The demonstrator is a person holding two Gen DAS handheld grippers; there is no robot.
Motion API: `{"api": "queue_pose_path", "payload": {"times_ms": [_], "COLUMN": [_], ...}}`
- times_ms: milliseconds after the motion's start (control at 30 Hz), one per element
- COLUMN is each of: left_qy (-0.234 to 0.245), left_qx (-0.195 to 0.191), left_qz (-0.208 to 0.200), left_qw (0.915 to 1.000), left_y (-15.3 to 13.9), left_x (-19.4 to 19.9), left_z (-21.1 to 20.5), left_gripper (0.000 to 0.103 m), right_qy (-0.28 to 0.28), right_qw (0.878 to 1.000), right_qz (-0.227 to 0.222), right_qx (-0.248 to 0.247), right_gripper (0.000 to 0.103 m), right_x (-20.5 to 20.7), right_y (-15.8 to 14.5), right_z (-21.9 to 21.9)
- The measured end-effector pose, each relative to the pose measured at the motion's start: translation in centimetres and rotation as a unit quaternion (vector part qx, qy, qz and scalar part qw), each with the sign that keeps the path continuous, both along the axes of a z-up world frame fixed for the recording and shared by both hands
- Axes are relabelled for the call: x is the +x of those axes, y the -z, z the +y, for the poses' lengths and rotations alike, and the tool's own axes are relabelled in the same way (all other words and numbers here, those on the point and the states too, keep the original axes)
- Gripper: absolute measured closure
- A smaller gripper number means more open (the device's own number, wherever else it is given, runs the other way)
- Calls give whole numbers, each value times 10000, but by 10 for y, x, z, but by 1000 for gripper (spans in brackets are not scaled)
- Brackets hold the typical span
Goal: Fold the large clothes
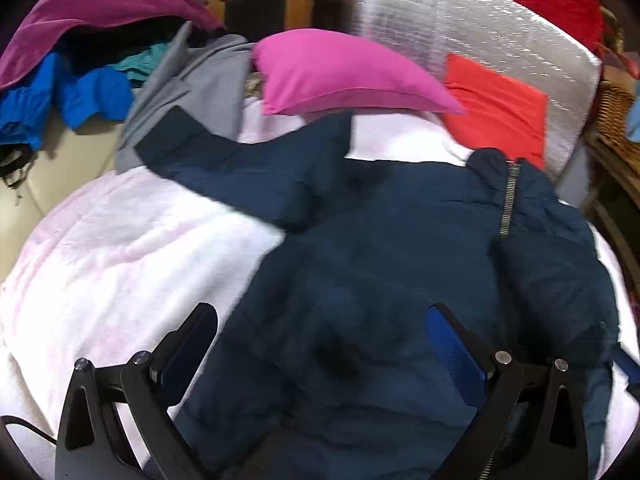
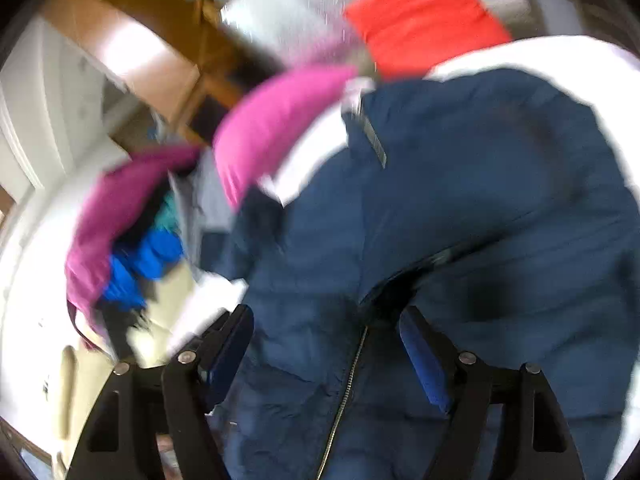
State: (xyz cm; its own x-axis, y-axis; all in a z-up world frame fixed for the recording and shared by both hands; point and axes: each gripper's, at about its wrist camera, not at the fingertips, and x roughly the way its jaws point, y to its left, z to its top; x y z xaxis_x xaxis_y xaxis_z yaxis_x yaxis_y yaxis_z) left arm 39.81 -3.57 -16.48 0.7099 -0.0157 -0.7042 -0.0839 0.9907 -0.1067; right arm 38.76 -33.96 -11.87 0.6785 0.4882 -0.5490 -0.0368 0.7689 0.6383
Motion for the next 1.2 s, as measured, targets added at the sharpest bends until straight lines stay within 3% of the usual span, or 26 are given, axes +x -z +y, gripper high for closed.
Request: {"api": "queue_pose_path", "payload": {"times_ms": [133, 200, 333, 433, 533, 667, 767, 800, 900, 933, 967, 1067, 1200], "left_qy": [573, 857, 1384, 1770, 2085, 2312, 2284, 2295, 2540, 2699, 2750, 2414, 1961], "left_qx": [-168, -300, -410, -87, 303, 689, 596, 497, 348, 251, 198, 366, 96], "left_qz": [-180, -173, -299, -440, -558, -563, -479, -504, -498, -420, -368, -461, -245], "left_qw": [9981, 9957, 9891, 9832, 9760, 9688, 9706, 9707, 9653, 9617, 9605, 9686, 9802], "left_y": [-4, -4, -6, -7, -2, 12, 13, 11, 7, 7, 7, 2, -1], "left_x": [-7, -8, -6, -1, 6, 17, 25, 26, 30, 32, 33, 36, 49], "left_z": [-30, -47, -95, -135, -170, -198, -201, -199, -197, -194, -191, -173, -135], "left_gripper": [0, 0, 0, 0, 0, 0, 2, 6, 47, 67, 75, 89, 90], "right_qy": [1225, 1868, 2636, 2758, 2696, 2569, 2408, 2363, 2222, 2212, 2202, 2208, 2257], "right_qw": [9903, 9792, 9579, 9532, 9568, 9578, 9609, 9624, 9680, 9693, 9706, 9718, 9704], "right_qz": [-508, -374, 172, 386, 520, 764, 932, 964, 946, 906, 864, 797, 819], "right_qx": [423, 704, 1121, 1181, 956, 1038, 999, 925, 686, 570, 454, 241, 280], "right_gripper": [24, 24, 25, 26, 26, 28, 38, 44, 65, 69, 70, 72, 73], "right_x": [-45, -50, -42, -28, -8, 14, 25, 28, 29, 29, 26, 21, 16], "right_y": [-17, -5, 27, 40, 48, 72, 84, 86, 86, 83, 79, 72, 70], "right_z": [-74, -107, -149, -163, -171, -175, -170, -166, -162, -160, -158, -153, -154]}}
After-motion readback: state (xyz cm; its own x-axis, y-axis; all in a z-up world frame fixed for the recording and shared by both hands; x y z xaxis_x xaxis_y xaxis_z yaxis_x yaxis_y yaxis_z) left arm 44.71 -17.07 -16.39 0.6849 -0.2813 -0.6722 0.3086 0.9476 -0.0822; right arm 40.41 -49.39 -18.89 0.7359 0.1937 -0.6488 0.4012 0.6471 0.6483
